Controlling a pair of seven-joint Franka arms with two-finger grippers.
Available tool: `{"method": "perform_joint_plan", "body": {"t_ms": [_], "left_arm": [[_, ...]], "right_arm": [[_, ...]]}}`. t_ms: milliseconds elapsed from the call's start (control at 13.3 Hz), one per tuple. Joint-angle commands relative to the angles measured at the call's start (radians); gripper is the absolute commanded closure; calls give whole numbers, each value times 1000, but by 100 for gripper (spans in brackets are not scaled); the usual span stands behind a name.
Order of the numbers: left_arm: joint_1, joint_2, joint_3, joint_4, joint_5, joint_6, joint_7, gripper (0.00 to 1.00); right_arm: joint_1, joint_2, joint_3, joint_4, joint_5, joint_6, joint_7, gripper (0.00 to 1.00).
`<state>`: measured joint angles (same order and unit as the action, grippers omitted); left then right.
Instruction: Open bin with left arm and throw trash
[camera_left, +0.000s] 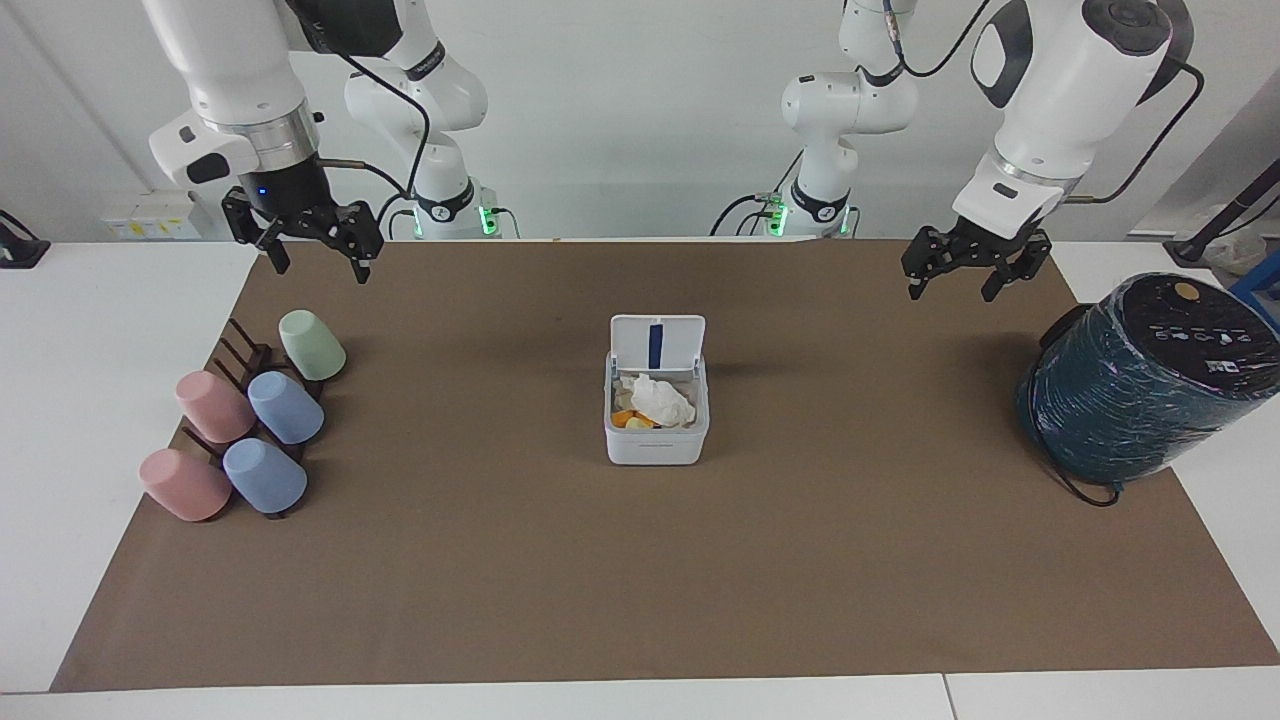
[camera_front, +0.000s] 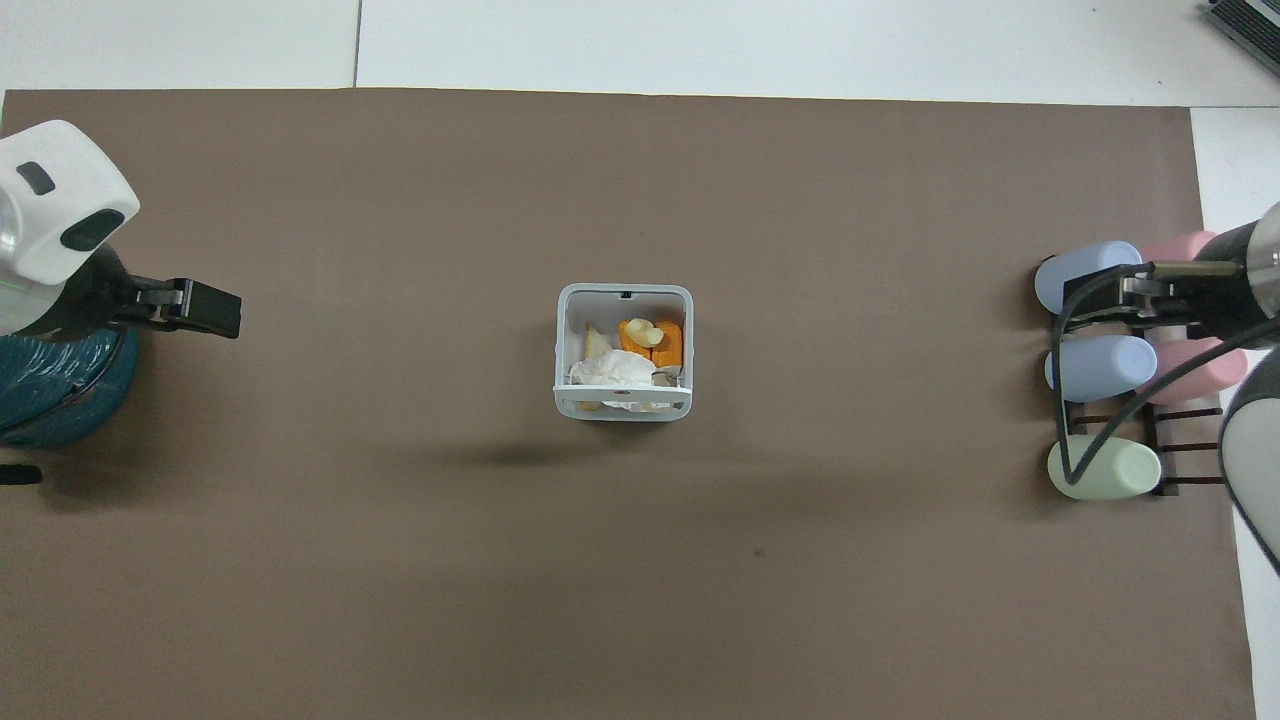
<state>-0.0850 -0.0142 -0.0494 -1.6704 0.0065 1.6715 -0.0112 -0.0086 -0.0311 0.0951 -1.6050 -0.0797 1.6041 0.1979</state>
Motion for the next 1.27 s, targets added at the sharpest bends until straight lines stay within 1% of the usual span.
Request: {"method": "perform_joint_plan", "body": {"t_ms": [0, 225, 300, 450, 525, 600, 1200], "left_arm": [[10, -33, -1, -40, -13, 20, 0, 0], [10, -33, -1, -42, -13, 22, 0, 0], [8, -33, -1, -42, -13, 24, 0, 0], [8, -33, -1, -40, -13, 22, 0, 0], [10, -32, -1, -40, -13, 22, 2, 0], [10, -32, 0, -38, -11, 24, 2, 0], [8, -32, -1, -38, -11, 28, 0, 0]], "right_arm": [[18, -27, -18, -24, 28, -15, -17, 0], [21, -35, -21, -52, 31, -26, -18, 0], [28, -38, -32, -56, 35, -23, -20, 0], [67, -39, -87, -58, 58, -23, -21, 0], [65, -39, -92, -59, 58, -23, -46, 0], [64, -38, -94, -61, 58, -21, -76, 0], [67, -35, -92, -66, 60, -18, -71, 0]]}}
